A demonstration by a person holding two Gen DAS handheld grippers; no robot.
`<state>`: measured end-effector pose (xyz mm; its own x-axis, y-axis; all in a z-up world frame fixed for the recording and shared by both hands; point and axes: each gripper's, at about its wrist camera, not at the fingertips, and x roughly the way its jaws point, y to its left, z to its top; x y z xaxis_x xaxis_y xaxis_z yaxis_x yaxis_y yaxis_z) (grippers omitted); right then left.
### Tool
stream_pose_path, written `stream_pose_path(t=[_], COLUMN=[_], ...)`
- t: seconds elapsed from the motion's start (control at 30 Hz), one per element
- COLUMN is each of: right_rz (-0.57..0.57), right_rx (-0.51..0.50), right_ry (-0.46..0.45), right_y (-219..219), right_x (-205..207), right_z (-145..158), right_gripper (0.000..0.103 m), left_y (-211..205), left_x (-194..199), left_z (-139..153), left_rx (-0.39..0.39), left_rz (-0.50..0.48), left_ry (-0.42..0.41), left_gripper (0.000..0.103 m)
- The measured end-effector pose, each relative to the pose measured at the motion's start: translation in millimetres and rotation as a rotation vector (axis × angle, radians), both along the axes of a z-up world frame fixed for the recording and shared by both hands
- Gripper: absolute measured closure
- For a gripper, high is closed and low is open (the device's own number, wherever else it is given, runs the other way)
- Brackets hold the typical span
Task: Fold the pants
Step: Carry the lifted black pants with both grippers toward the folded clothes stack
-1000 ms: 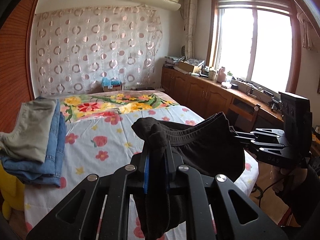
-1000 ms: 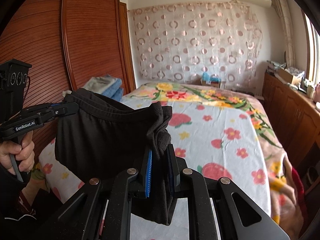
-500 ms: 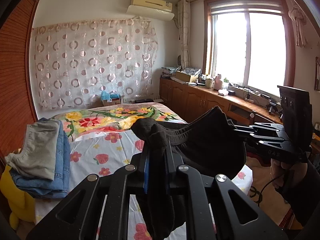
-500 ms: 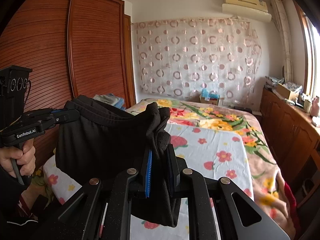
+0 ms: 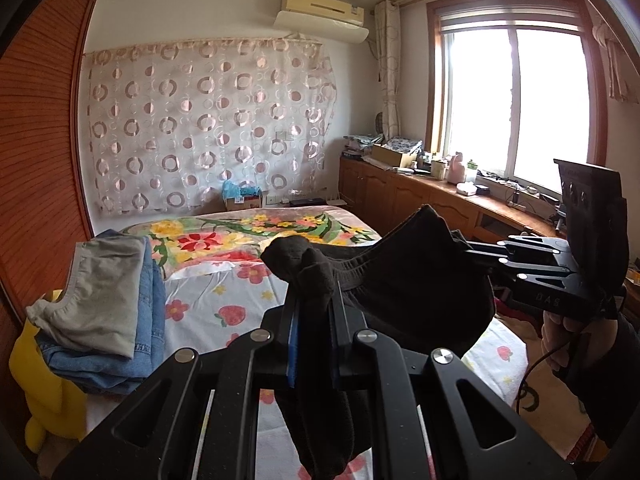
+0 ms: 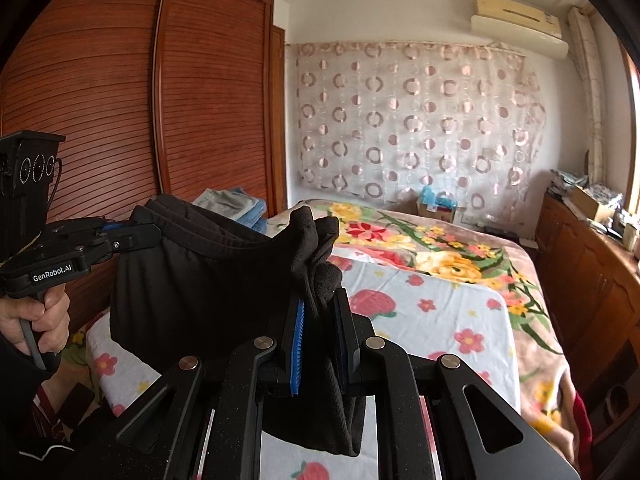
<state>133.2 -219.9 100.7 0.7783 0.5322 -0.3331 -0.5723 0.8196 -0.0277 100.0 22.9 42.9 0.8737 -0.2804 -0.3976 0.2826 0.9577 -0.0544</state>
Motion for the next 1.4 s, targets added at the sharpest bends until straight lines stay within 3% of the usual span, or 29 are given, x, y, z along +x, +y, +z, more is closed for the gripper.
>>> stream_pose_path(t=[0.33,1.0,1.4], right_rz=[0.059,0.193,0.240], right_rx=[-0.030,-0.068,-0.098], right_ry=[0.005,-0.028,-0.081], right_y=[27,82,109], right_x=[60,182,211], right_z=[0,24,22], right_gripper=[0.090,0.090,0.090], left_y=[33,107,139], left_x=[25,86,96], left_z=[-14,8,10], left_rx=[-0.006,0.011,0.038], left_rz=[0.082,0.249,0.309], left_ry=[0.036,0.009,-0.009], left_gripper=[0.090,0.090,0.090])
